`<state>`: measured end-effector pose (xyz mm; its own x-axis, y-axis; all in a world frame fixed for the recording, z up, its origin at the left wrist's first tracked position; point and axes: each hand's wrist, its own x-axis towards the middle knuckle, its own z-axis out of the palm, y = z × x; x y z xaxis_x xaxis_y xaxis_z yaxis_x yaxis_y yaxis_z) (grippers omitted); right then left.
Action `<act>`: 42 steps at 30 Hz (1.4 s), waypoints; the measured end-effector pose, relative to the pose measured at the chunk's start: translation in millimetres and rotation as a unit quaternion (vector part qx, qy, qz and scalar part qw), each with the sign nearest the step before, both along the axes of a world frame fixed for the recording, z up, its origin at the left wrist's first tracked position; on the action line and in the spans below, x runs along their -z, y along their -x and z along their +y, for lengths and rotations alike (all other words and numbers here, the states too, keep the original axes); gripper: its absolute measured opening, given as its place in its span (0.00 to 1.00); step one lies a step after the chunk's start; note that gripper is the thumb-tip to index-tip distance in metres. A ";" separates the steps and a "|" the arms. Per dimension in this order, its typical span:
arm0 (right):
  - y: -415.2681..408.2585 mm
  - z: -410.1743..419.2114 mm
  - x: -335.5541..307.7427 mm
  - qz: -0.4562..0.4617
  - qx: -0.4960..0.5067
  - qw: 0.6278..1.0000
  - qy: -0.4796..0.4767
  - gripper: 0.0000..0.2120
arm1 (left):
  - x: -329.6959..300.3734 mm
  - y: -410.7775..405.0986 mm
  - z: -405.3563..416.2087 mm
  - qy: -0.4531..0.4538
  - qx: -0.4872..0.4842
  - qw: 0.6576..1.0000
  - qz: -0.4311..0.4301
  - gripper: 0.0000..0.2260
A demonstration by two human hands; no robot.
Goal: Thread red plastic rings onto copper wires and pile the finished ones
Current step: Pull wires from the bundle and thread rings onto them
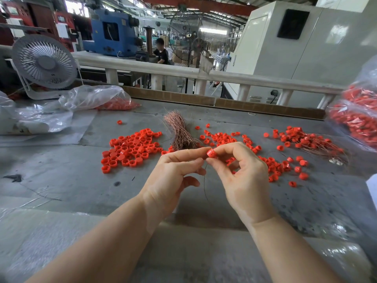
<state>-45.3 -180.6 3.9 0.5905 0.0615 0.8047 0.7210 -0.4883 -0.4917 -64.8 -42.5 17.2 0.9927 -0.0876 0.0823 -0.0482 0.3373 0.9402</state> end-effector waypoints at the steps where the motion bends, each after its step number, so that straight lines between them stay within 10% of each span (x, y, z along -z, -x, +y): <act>1: -0.2 0.2 0.0 0.000 -0.001 1.000 -0.001 0.03 | 0.0 0.0 0.4 0.000 0.001 1.000 -0.001 0.15; 42: 7.8 2.3 -3.2 -0.046 0.076 0.984 0.151 0.03 | 7.2 -3.4 0.0 -0.004 -0.004 0.999 0.031 0.10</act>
